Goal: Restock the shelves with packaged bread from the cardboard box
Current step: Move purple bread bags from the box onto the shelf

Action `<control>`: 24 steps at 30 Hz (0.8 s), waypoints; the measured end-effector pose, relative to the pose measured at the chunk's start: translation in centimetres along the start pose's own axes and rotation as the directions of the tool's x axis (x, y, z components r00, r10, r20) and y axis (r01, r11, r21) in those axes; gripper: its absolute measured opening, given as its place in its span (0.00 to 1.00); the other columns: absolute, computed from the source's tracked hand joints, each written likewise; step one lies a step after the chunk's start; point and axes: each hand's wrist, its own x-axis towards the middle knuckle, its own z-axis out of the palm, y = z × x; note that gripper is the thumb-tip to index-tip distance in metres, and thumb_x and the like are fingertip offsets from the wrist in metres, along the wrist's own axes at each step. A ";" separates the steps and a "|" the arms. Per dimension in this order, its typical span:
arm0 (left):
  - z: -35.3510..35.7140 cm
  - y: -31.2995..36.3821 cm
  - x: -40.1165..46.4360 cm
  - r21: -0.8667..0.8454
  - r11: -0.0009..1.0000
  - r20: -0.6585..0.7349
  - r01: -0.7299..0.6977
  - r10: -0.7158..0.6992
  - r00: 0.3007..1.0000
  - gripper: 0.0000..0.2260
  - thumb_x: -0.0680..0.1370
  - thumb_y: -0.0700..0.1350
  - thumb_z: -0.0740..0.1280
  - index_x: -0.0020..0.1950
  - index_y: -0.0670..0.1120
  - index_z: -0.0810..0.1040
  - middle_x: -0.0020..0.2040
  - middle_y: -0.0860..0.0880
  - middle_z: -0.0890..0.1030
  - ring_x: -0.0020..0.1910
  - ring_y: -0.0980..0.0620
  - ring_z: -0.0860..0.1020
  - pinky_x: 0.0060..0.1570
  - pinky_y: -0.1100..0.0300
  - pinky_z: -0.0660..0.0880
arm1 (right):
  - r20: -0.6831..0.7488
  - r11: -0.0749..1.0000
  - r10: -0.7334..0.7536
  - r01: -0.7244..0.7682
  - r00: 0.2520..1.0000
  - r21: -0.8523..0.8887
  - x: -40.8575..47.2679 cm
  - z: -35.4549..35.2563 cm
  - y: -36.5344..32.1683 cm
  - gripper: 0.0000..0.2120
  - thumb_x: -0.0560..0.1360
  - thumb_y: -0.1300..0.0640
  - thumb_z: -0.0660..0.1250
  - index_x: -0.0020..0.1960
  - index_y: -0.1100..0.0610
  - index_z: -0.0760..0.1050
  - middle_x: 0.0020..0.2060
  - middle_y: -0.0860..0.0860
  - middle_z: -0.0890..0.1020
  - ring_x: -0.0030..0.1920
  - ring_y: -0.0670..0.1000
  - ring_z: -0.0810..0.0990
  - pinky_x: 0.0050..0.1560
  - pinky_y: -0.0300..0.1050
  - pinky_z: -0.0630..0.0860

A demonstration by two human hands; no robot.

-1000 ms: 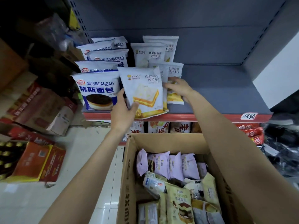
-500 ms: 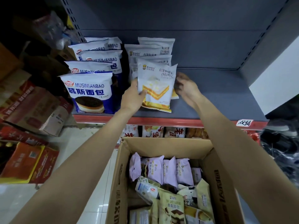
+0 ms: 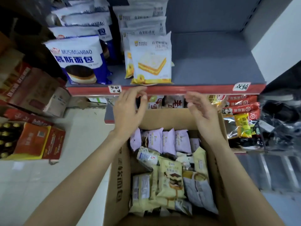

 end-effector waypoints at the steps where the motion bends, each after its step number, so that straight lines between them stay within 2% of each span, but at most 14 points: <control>1: 0.2 0.1 -2.1 0.002 0.999 0.017 -0.042 0.042 0.999 0.11 0.79 0.46 0.60 0.55 0.45 0.79 0.47 0.51 0.82 0.48 0.52 0.76 0.45 0.58 0.71 | 0.026 0.998 0.001 0.001 1.000 -0.065 -1.8 -0.3 0.9 0.12 0.79 0.62 0.62 0.61 0.54 0.74 0.54 0.46 0.80 0.56 0.41 0.77 0.58 0.31 0.71; 3: 1.0 -0.7 -6.3 0.022 0.998 0.115 -0.062 0.060 0.992 0.11 0.78 0.46 0.60 0.51 0.45 0.81 0.42 0.50 0.82 0.43 0.50 0.78 0.42 0.56 0.73 | 0.086 0.970 0.033 -0.011 0.996 -0.245 -4.9 -0.7 3.6 0.09 0.78 0.60 0.63 0.58 0.55 0.76 0.49 0.43 0.81 0.48 0.38 0.77 0.49 0.27 0.72; 4: 1.6 -1.4 -8.3 0.033 0.999 0.195 -0.031 0.024 0.980 0.12 0.78 0.48 0.59 0.51 0.46 0.81 0.41 0.49 0.82 0.41 0.49 0.79 0.41 0.55 0.74 | 0.114 0.946 0.055 -0.016 0.992 -0.325 -6.3 -0.9 5.3 0.08 0.78 0.60 0.63 0.57 0.55 0.77 0.47 0.44 0.81 0.46 0.38 0.77 0.45 0.27 0.71; 6: 3.3 -3.3 -12.4 0.060 0.996 0.381 0.059 -0.077 0.921 0.12 0.77 0.50 0.59 0.53 0.47 0.80 0.41 0.48 0.82 0.43 0.47 0.79 0.41 0.53 0.74 | 0.171 0.892 0.109 -0.020 0.979 -0.451 -8.9 -0.9 9.1 0.08 0.77 0.61 0.64 0.55 0.56 0.78 0.46 0.48 0.82 0.42 0.42 0.78 0.42 0.36 0.75; 8: 5.4 -5.2 -16.4 0.104 0.983 0.574 0.148 -0.181 0.798 0.11 0.77 0.47 0.63 0.57 0.47 0.78 0.48 0.49 0.82 0.49 0.47 0.79 0.46 0.53 0.75 | 0.232 0.827 0.197 -0.034 0.953 -0.561 -11.1 -0.8 13.0 0.09 0.77 0.61 0.64 0.56 0.56 0.77 0.47 0.52 0.83 0.43 0.52 0.81 0.39 0.49 0.77; 10: 7.8 -7.1 -20.0 0.193 0.932 0.705 0.306 -0.349 0.618 0.14 0.77 0.45 0.66 0.62 0.47 0.75 0.55 0.49 0.81 0.55 0.48 0.78 0.50 0.55 0.75 | 0.256 0.764 0.329 -0.097 0.909 -0.638 -12.9 -0.3 16.2 0.11 0.77 0.59 0.63 0.59 0.55 0.76 0.52 0.53 0.82 0.47 0.56 0.80 0.40 0.49 0.77; 12: 9.7 -8.3 -22.8 0.276 0.834 0.727 0.477 -0.506 0.464 0.18 0.77 0.47 0.67 0.66 0.47 0.72 0.59 0.47 0.79 0.56 0.48 0.78 0.53 0.55 0.75 | 0.251 0.721 0.450 -0.183 0.857 -0.668 -14.2 0.6 18.6 0.13 0.78 0.57 0.63 0.62 0.54 0.73 0.56 0.54 0.80 0.51 0.56 0.80 0.47 0.48 0.75; 14: 11.3 -9.3 -24.9 0.323 0.747 0.711 0.582 -0.597 0.371 0.22 0.76 0.48 0.68 0.69 0.47 0.69 0.61 0.46 0.76 0.58 0.46 0.77 0.55 0.52 0.74 | 0.242 0.682 0.548 -0.260 0.801 -0.684 -15.2 1.9 20.3 0.16 0.78 0.56 0.63 0.64 0.55 0.71 0.58 0.56 0.78 0.55 0.58 0.78 0.55 0.48 0.70; 17: 12.6 -10.0 -27.1 0.357 0.676 0.680 0.645 -0.661 0.316 0.23 0.74 0.52 0.70 0.67 0.48 0.70 0.62 0.47 0.76 0.59 0.47 0.76 0.55 0.53 0.73 | 0.265 0.644 0.644 -0.322 0.718 -0.694 -16.7 4.2 22.0 0.21 0.78 0.52 0.63 0.69 0.56 0.66 0.63 0.58 0.73 0.60 0.59 0.74 0.54 0.49 0.73; 19: 12.9 -9.8 -28.2 0.361 0.668 0.698 0.650 -0.656 0.286 0.22 0.73 0.56 0.69 0.64 0.50 0.72 0.60 0.51 0.78 0.58 0.50 0.76 0.55 0.54 0.73 | 0.266 0.600 0.718 -0.378 0.643 -0.705 -17.6 5.6 23.1 0.26 0.78 0.48 0.62 0.72 0.55 0.59 0.65 0.59 0.70 0.61 0.60 0.73 0.53 0.50 0.73; 22: 13.5 -8.9 -30.1 0.395 0.616 0.749 0.682 -0.646 0.149 0.20 0.76 0.53 0.67 0.65 0.47 0.72 0.60 0.50 0.78 0.58 0.49 0.76 0.57 0.55 0.73 | 0.226 0.506 0.827 -0.504 0.515 -0.700 -18.9 7.8 24.4 0.37 0.77 0.41 0.60 0.76 0.53 0.46 0.69 0.61 0.62 0.66 0.63 0.66 0.62 0.56 0.70; 24: 14.2 -8.5 -31.2 0.417 0.602 0.771 0.681 -0.631 0.086 0.20 0.76 0.51 0.66 0.66 0.47 0.72 0.60 0.47 0.78 0.56 0.47 0.77 0.55 0.54 0.74 | 0.193 0.468 0.857 -0.567 0.477 -0.678 -19.4 9.4 24.8 0.40 0.75 0.38 0.60 0.76 0.50 0.40 0.72 0.62 0.54 0.68 0.66 0.61 0.64 0.59 0.67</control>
